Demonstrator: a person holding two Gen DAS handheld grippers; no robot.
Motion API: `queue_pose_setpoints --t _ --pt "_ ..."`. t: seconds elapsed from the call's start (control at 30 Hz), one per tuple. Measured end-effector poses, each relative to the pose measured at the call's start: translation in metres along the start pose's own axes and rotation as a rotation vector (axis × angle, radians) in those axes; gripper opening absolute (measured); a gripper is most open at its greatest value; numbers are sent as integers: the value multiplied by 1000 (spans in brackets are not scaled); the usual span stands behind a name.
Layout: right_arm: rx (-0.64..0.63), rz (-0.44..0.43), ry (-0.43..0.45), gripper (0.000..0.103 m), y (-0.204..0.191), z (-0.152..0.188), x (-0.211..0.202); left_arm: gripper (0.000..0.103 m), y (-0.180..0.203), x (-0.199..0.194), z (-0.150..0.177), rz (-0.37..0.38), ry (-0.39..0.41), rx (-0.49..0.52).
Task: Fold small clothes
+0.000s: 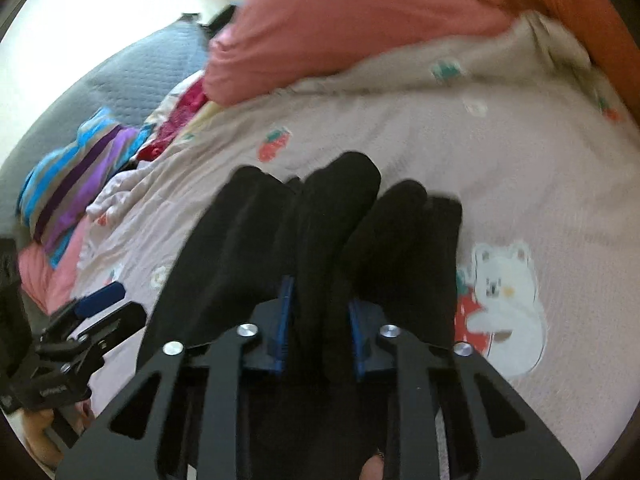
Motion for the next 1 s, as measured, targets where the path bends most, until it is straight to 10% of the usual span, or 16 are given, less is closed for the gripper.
queue_pose_setpoints --t 0.23,0.5,0.8,1.0 --pt "-31 -135 114 18 -4 -18 -33 83 2 8 5 2 -22 8" --pt "180 -59 -15 19 54 1 1 83 4 23 20 44 -67 -3" --pt "197 -124 -31 67 50 24 -24 83 6 12 26 64 -51 -16" --pt "161 -134 -55 68 40 59 -40 83 14 0 36 88 -37 2"
Point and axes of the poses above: each gripper's, at about its wrist camera, not at the fingertips, and x roughly the way its jaws point, y to its right, z to its underside, the point moved 4 cm from there along x, roughly the way its jaws point, and after that the axes turned 10 degrees about x, right-handed, at the moved point
